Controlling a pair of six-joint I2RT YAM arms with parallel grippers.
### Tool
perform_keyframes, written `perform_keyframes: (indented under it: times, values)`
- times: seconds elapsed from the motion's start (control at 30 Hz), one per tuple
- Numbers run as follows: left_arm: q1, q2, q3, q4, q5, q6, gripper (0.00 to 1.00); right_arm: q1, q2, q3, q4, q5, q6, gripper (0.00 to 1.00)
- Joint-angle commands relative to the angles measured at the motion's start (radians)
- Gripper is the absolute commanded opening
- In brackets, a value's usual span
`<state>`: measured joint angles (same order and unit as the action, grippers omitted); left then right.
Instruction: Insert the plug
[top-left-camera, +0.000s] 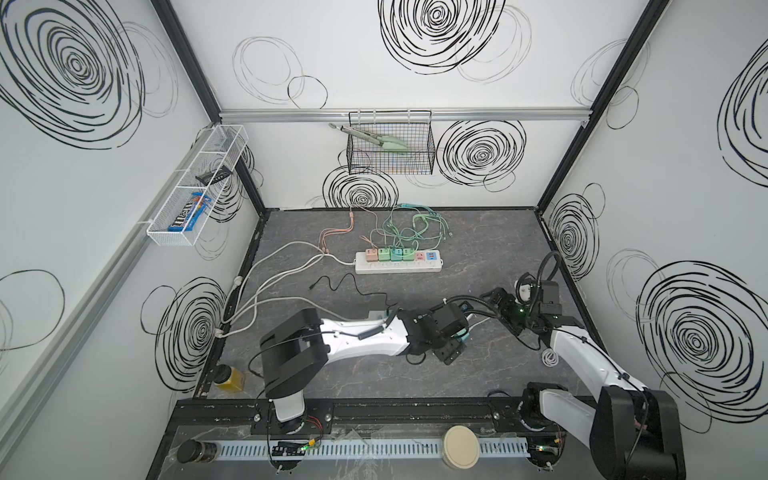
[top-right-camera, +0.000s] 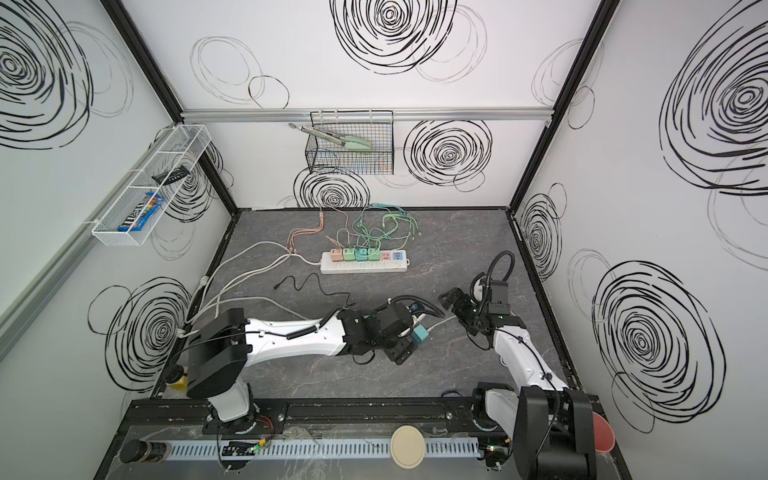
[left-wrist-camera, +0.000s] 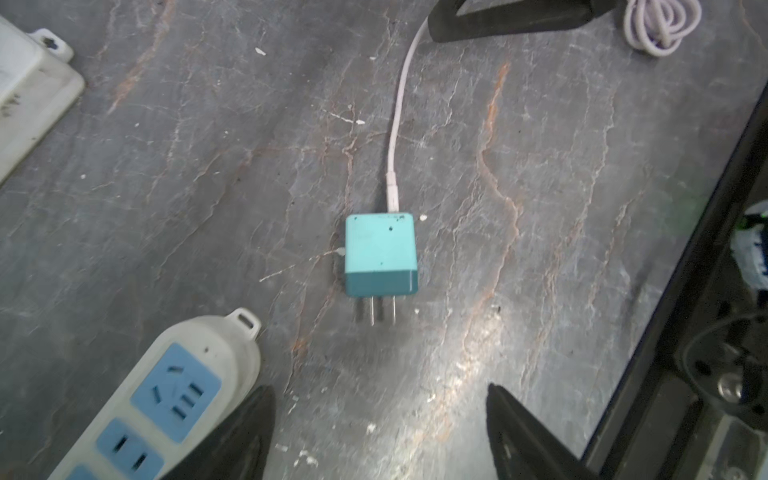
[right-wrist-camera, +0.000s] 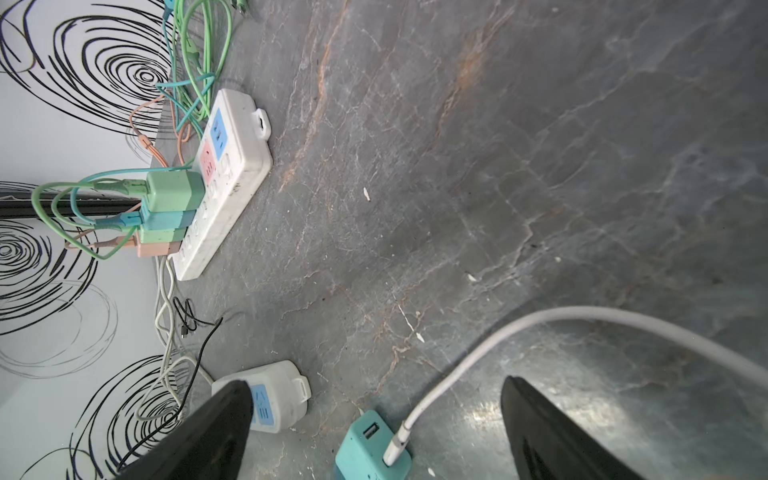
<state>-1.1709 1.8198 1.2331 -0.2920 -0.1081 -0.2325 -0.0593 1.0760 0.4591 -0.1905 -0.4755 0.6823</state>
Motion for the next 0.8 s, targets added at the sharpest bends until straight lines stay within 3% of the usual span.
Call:
perform_keyframes:
  times: [0.0, 0.2, 0.5, 0.57, 0.77]
  values:
    - [-0.009, 0.068, 0.089, -0.024, 0.013, 0.002, 0.78, -0.019, -0.017, 0.022, -0.016, -0.018, -0.012, 0.97]
    - [-0.013, 0.233, 0.233, -0.119, -0.087, 0.011, 0.72, -0.071, -0.072, -0.003, -0.008, -0.013, 0.014, 0.97]
    - [0.006, 0.362, 0.333, -0.16, -0.059, 0.03, 0.66, -0.116, -0.101, -0.021, -0.015, -0.05, 0.0, 0.97]
    - [0.009, 0.364, 0.33, -0.162, -0.05, 0.034, 0.6, -0.117, -0.101, -0.022, -0.015, -0.057, -0.001, 0.97]
    - [0.018, 0.296, 0.247, -0.112, -0.021, 0.033, 0.29, -0.119, -0.096, -0.006, -0.016, -0.09, -0.037, 0.97]
